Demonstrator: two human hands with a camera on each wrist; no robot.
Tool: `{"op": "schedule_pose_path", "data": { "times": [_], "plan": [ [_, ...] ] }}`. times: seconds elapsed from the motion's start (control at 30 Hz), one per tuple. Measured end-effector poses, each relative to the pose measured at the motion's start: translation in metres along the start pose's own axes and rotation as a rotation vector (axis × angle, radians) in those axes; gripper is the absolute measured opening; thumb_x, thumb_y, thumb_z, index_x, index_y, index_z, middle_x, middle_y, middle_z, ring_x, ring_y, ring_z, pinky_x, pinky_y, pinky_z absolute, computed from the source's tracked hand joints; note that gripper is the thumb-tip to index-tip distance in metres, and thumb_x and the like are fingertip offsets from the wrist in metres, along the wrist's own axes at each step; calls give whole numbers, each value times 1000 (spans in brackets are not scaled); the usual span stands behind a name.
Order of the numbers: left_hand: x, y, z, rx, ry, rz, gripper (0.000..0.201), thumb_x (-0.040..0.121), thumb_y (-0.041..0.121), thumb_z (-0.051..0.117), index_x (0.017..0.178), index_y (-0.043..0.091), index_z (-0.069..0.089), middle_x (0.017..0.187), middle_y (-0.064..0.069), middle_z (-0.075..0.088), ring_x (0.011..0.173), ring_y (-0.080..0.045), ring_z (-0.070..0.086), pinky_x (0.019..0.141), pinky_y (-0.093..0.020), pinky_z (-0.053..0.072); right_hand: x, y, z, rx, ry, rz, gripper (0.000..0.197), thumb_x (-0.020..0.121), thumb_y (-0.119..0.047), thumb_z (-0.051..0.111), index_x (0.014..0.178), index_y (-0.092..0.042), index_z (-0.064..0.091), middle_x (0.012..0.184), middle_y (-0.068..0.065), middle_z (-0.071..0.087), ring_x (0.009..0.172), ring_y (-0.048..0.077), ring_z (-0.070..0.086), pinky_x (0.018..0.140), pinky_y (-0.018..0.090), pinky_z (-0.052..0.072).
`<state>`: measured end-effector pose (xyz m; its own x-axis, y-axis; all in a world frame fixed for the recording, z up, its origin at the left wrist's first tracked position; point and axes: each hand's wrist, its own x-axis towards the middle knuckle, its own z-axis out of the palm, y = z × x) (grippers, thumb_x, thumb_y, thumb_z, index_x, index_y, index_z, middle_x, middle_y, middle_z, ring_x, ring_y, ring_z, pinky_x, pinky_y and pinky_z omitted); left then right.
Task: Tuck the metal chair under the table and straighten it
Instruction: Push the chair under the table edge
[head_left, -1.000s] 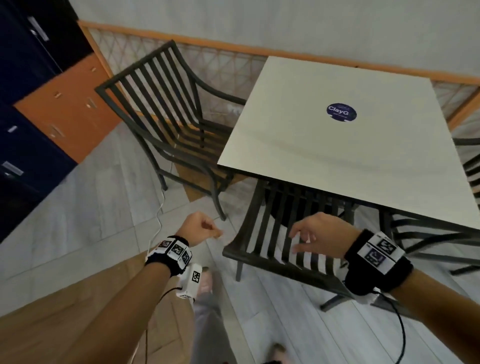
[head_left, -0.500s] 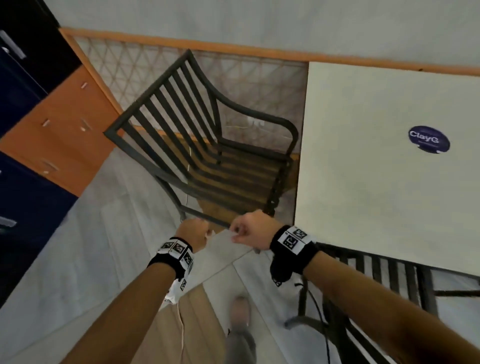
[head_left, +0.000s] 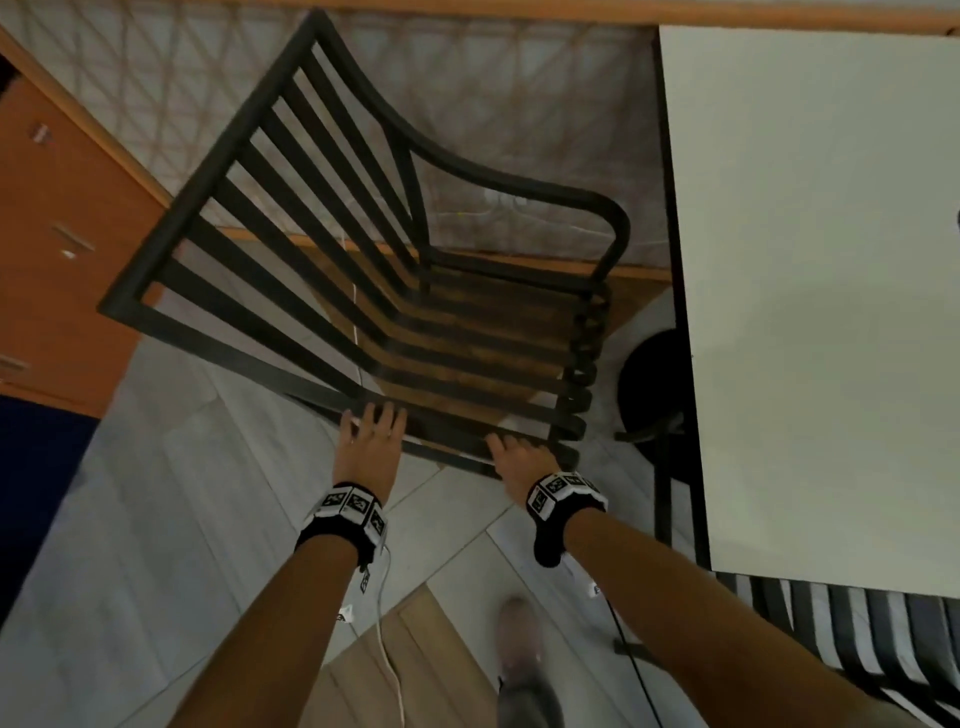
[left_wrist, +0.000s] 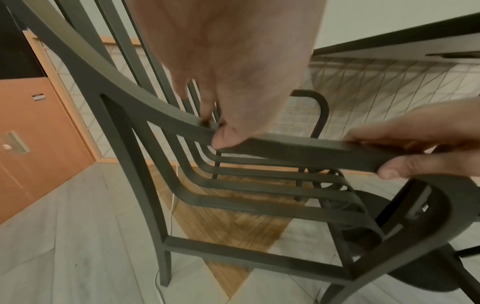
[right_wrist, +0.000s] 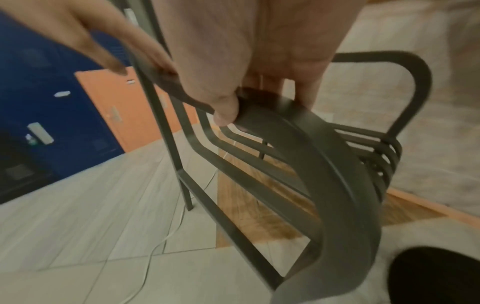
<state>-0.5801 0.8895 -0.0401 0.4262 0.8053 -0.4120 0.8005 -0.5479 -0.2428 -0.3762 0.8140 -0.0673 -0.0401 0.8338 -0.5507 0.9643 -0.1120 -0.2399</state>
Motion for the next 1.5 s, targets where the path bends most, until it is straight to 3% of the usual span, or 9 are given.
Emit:
{"op": "schedule_pose_path", "data": {
  "times": [0.17, 0.3, 0.43, 0.57, 0.73, 0.8, 1.17, 1.4, 1.5],
  "plan": [
    [5, 14, -5, -83, 50, 62, 72, 83, 6, 60, 147, 19, 29, 152, -10, 38, 144, -33, 27, 118, -61, 7, -12, 33, 0, -8, -4, 107, 58, 88, -10, 48, 141, -15, 23, 135, 18, 46, 121, 37, 46, 102, 57, 36],
    [6, 31, -10, -162, 125, 124, 65, 64, -7, 69, 124, 15, 58, 115, -14, 65, 117, -38, 56, 114, -66, 17, -26, 63, -6, 34, -29, 271, 54, 91, -21, 47, 140, -19, 25, 138, 16, 44, 127, 35, 40, 109, 59, 26],
    [2, 47, -10, -186, 75, 154, 70, 50, 1, 82, 115, 23, 64, 106, -8, 69, 103, -35, 63, 100, -70, 35, -40, 73, -2, 19, -46, 338, 53, 92, -25, 47, 141, -22, 26, 142, 15, 40, 131, 35, 35, 112, 60, 20],
    [13, 47, -14, -194, 66, 142, 62, 51, -3, 82, 104, 25, 66, 98, -4, 70, 96, -35, 64, 93, -74, 36, -37, 72, -3, 35, -34, 354, 56, 91, -21, 50, 142, -23, 26, 141, 15, 42, 131, 35, 35, 113, 61, 14],
    [37, 45, -32, -260, 55, 81, 54, 74, 3, 69, 123, 26, 59, 123, -1, 62, 126, -34, 47, 107, -76, 6, -12, 80, -17, 96, 6, 392, 58, 88, -14, 53, 139, -26, 29, 138, 16, 43, 129, 35, 34, 113, 64, 11],
    [47, 46, -42, -259, 57, 86, 53, 79, 10, 66, 129, 26, 54, 129, 0, 58, 130, -33, 42, 109, -75, 1, -3, 87, -24, 103, 9, 399, 65, 84, -9, 59, 139, -27, 29, 138, 15, 43, 130, 36, 33, 112, 64, 10],
    [37, 60, -43, -367, 51, 18, 44, 80, 4, 64, 117, 28, 59, 114, 2, 65, 127, -30, 46, 111, -73, -1, -14, 88, -14, 124, 55, 433, 58, 85, -3, 55, 134, -25, 36, 129, 17, 51, 124, 38, 40, 112, 63, 16],
    [26, 62, -48, -275, 30, 59, 57, 78, 15, 70, 128, 37, 53, 122, 6, 63, 127, -29, 45, 110, -74, -2, -22, 95, -10, 140, 66, 436, 53, 87, -3, 49, 133, -27, 38, 131, 18, 49, 128, 39, 35, 112, 65, 10],
    [24, 69, -45, -242, 29, 7, 62, 77, 16, 72, 130, 39, 51, 121, 5, 64, 128, -32, 43, 109, -75, -6, -24, 100, -15, 134, 69, 437, 49, 89, -4, 45, 132, -27, 41, 131, 18, 49, 129, 38, 36, 112, 64, 9]
  ]
}}
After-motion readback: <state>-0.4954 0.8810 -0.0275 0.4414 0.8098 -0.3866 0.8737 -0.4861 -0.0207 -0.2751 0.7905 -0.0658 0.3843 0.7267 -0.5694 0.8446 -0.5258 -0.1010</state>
